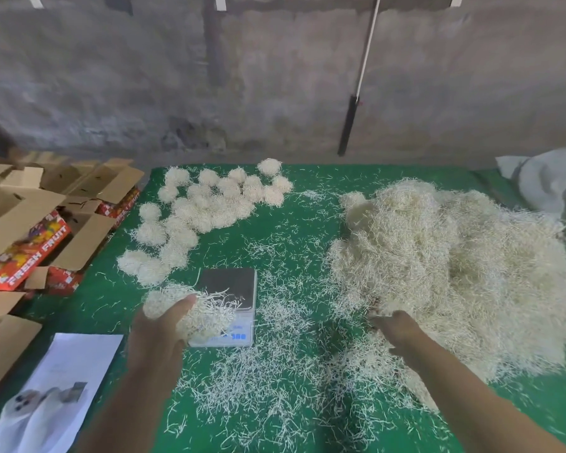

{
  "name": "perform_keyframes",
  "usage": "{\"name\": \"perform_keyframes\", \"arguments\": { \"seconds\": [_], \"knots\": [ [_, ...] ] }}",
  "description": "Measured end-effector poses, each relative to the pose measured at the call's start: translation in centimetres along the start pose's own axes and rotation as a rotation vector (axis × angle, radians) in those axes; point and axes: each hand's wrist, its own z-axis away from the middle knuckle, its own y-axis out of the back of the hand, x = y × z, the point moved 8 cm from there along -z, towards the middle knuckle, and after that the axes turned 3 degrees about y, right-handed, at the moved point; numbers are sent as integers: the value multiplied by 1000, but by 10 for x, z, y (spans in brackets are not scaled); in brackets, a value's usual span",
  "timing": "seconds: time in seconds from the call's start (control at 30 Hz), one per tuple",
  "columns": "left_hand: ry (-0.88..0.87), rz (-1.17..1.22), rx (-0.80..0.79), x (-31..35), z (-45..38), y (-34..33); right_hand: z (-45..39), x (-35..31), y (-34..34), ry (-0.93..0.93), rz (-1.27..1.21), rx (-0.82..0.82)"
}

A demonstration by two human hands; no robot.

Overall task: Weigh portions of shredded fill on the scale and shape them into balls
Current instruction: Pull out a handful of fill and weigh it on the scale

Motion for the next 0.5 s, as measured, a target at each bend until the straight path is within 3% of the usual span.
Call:
{"name": "perform_keyframes", "arguments": {
  "seconds": [0.07,0.23,0.37,0.5],
  "knots": [
    [-3,-1,-48,-3,4,-11,3,-3,-8,28,86,-2],
    [-17,-27,-131,-1,15,-34,42,-27,-43,341,161,-17],
    [32,5,-184,-4,23,-44,97,-48,-100,467,124,-457],
    [82,46,-203,-4,40,-57,131,-67,-144,478,93,-675]
  ]
}}
